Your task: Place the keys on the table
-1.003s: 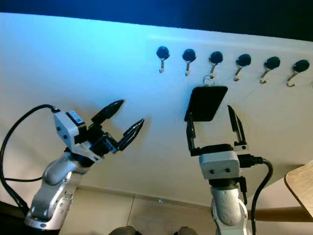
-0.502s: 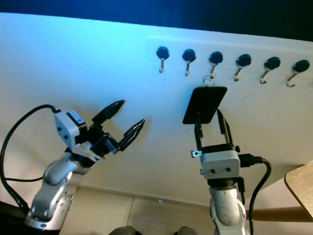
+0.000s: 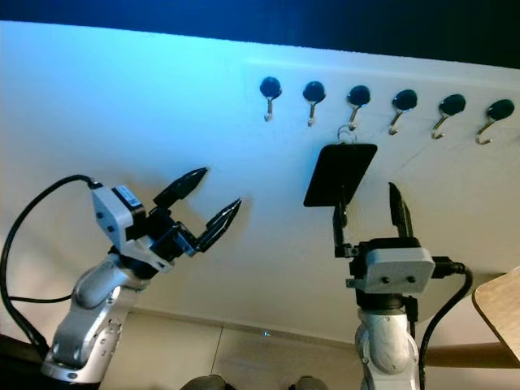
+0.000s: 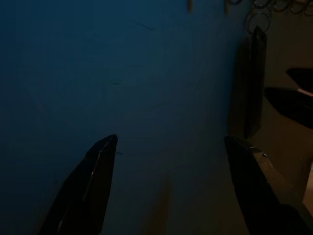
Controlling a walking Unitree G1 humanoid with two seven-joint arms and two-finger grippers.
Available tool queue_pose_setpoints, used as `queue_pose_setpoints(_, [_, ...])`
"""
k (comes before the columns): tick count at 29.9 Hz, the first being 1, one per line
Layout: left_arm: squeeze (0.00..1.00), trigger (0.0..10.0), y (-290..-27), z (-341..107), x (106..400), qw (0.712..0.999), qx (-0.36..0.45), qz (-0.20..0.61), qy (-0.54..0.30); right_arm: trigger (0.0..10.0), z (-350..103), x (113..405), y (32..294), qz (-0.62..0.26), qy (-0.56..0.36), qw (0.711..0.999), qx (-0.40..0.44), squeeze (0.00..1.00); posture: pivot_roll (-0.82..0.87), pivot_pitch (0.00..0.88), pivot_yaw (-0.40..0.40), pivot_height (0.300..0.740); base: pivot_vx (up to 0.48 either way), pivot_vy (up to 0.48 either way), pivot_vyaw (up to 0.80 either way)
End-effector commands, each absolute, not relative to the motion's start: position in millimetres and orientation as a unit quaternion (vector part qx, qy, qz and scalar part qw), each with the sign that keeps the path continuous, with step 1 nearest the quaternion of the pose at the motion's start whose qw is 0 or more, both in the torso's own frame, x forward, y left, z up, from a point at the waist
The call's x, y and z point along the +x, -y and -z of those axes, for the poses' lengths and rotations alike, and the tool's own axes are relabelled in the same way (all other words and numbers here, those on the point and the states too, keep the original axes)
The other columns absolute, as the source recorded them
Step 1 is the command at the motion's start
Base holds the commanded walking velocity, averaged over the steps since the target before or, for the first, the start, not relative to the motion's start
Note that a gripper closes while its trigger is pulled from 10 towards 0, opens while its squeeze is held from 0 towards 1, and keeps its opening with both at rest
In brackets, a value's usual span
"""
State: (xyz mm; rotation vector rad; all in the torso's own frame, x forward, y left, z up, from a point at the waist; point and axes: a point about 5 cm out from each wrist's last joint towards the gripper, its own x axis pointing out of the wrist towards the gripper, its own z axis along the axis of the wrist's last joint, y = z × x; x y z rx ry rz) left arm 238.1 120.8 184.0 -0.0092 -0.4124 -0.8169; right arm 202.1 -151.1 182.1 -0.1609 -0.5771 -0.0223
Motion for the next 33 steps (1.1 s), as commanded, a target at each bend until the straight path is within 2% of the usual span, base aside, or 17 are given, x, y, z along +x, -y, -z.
queue_pose_setpoints(1, [0.00, 10.0, -117.9, -183.7, 236.1, 0.894, -0.005, 0.402, 0.196, 10.0, -180.6, 206.3, 154.1, 0.014, 0.277, 0.958, -0.077, 0.09, 0.04, 0.099, 0.004, 0.740, 0.000, 0.000, 0.00])
queue_pose_setpoints(2, [0.00, 10.0, -117.9, -183.7, 236.1, 0.894, -0.005, 0.402, 0.196, 10.0, -180.6, 206.3, 154.1, 0.014, 0.277, 0.958, -0.077, 0.09, 0.04, 0.099, 0.004, 0.740, 0.000, 0.000, 0.00])
queue_pose_setpoints(3, [0.00, 10.0, -117.5, -183.8, 236.2, 0.894, -0.005, 0.402, 0.196, 10.0, -181.3, 207.8, 154.5, 0.014, 0.278, 0.958, -0.074, 0.00, 0.04, 0.099, 0.004, 0.740, 0.000, 0.000, 0.00])
queue_pose_setpoints(15, [0.00, 10.0, -117.5, -183.6, 235.3, 0.895, -0.001, 0.401, 0.197, 10.0, -181.1, 222.4, 146.7, -0.052, 0.262, 0.964, -0.016, 0.00, 0.05, 0.099, -0.002, 0.740, 0.000, 0.000, 0.00])
queue_pose_setpoints(33, [0.00, 10.0, -117.8, -184.4, 235.1, 0.895, 0.000, 0.399, 0.197, 10.0, -175.1, 211.5, 122.6, -0.135, 0.249, 0.959, 0.001, 0.00, 0.05, 0.102, 0.002, 0.740, 0.000, 0.000, 0.00])
